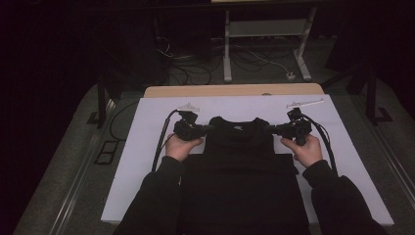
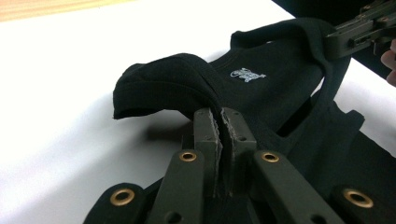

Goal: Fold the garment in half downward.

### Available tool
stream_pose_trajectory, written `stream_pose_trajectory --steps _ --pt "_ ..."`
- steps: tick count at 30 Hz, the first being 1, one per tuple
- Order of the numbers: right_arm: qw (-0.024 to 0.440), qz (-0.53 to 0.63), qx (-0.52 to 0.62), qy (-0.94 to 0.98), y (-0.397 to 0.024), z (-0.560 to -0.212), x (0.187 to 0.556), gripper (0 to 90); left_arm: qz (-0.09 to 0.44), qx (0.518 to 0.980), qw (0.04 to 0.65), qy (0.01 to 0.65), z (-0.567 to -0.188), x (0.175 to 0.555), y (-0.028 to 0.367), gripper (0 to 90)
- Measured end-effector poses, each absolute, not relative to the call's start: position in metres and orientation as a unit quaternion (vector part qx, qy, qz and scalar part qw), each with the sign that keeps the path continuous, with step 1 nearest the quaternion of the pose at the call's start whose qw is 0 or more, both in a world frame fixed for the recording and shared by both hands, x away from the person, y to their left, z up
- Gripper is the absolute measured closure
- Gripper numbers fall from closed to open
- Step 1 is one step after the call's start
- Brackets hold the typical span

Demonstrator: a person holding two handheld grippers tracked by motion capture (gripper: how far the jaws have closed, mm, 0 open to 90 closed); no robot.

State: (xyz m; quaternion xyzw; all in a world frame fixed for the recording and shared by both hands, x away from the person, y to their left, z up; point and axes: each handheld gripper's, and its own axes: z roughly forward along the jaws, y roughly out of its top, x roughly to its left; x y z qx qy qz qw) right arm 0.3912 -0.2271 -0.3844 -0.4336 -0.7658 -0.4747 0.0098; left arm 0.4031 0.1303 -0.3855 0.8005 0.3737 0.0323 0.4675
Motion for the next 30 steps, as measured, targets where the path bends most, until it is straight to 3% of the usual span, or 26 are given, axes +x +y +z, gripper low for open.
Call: stream_pose_trajectory --steps 30 --pt "0.008 -0.476 -0.426 -0.769 -0.225 -0.380 0.364 86.3 0.030 0.796 0.472 0.376 -0.382 0.378 0.134 84.2"
